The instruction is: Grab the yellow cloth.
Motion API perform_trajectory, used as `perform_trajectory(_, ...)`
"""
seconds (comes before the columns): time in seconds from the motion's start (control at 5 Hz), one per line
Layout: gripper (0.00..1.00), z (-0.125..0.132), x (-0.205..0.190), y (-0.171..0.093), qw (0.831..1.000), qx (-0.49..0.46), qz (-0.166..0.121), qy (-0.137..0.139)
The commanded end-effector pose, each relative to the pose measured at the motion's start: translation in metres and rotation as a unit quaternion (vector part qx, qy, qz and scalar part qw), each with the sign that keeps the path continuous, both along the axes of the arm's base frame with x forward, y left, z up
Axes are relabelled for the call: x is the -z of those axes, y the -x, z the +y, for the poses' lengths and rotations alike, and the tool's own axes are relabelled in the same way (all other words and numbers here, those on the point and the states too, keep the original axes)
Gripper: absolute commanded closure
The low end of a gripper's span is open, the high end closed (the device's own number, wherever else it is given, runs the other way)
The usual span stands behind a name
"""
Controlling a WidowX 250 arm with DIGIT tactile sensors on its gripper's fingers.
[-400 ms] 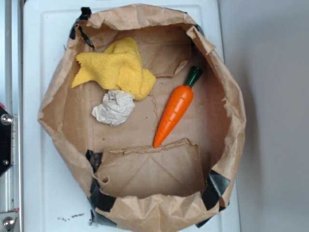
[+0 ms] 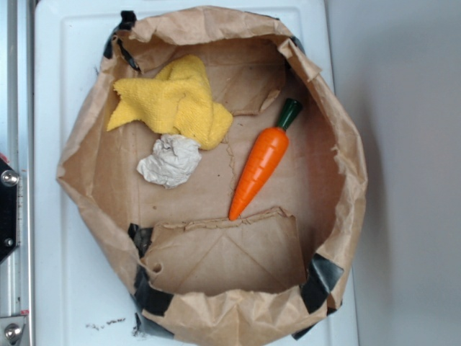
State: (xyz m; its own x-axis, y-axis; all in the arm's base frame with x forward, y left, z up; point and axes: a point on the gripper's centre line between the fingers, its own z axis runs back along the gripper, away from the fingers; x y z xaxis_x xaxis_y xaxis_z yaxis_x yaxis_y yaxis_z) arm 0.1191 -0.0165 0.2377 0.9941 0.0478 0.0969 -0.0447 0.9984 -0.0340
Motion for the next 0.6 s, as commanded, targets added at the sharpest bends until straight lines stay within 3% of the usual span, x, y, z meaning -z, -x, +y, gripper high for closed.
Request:
perform_trajectory(0.0,0.0,-0.017,0.006,-0.072,0.996,-0.024,-0.081,0.017)
perform_trajectory(0.2,0.0,-0.005,0.02,-0.095,0.991,-0.008,-0.134,-0.015)
perform_trajectory(0.4,0.0,0.016,0.039,-0.102,0.987,0.028,-0.156,-0.033)
